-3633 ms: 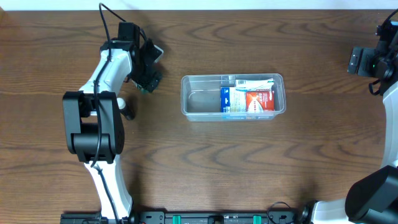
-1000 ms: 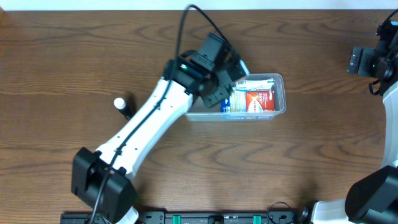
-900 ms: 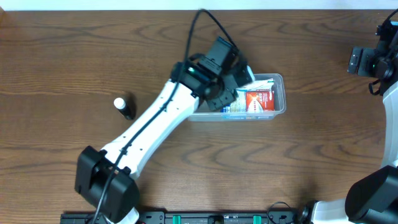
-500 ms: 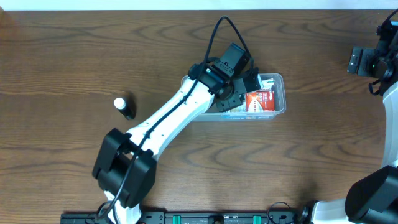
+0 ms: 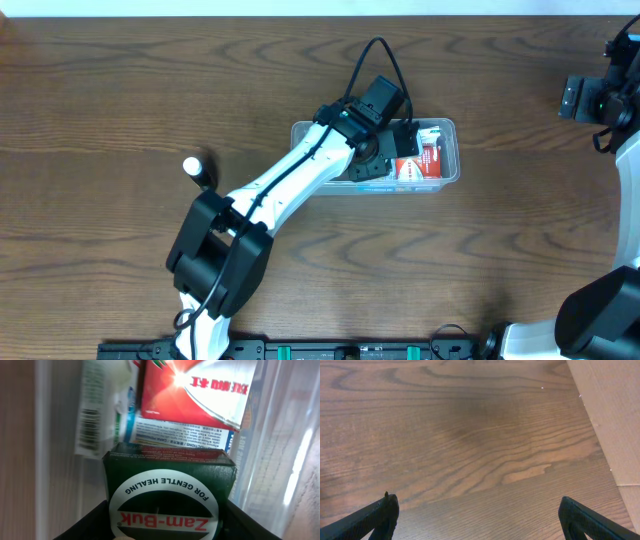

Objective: Pack container
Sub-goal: 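Lower the green tin into the container and open the left gripper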

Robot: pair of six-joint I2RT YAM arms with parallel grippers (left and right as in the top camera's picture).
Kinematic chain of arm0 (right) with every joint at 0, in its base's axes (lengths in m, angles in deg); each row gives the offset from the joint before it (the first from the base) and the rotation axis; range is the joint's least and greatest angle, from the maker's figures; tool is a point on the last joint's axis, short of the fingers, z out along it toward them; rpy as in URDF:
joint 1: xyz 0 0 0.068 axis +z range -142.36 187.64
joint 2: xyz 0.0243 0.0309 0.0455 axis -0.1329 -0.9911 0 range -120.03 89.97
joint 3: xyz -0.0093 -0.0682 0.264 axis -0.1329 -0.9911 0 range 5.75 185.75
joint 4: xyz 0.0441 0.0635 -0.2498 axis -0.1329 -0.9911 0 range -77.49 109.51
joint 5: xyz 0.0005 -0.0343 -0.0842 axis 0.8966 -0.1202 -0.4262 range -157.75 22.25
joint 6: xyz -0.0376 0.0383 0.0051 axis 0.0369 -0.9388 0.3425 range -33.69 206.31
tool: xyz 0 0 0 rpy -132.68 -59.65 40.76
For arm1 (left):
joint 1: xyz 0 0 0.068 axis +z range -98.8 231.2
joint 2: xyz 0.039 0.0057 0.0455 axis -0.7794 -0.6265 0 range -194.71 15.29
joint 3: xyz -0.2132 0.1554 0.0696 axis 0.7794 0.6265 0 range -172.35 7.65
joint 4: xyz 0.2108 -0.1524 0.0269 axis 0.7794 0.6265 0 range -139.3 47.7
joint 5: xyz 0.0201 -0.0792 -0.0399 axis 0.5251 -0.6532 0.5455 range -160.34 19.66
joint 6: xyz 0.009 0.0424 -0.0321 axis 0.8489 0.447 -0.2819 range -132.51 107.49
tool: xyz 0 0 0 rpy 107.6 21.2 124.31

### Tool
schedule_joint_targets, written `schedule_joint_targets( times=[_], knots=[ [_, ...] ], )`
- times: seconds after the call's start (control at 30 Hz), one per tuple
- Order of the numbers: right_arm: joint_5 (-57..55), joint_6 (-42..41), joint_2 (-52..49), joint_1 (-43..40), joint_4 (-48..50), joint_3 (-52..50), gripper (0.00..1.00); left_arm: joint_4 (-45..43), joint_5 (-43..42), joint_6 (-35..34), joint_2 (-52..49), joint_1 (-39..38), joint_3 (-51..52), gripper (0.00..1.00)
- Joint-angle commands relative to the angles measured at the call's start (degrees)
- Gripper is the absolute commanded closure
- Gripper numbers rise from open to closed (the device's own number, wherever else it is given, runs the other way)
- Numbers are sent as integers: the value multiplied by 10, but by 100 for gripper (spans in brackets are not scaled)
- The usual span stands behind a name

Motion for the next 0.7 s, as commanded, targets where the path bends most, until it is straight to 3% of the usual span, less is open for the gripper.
schedule_joint_targets(
  times=[0.0, 0.23, 0.67],
  knots=[
    [-3, -8, 0, -2, 0, 4, 1, -1, -6, 25, -14, -2, -5, 42],
    [-3, -8, 0, -2, 0, 4, 1, -3, -6, 25, -17, -2, -5, 41],
    [-3, -8, 0, -2, 0, 4, 1, -15, -11, 24, -17, -12, -5, 28]
  ],
)
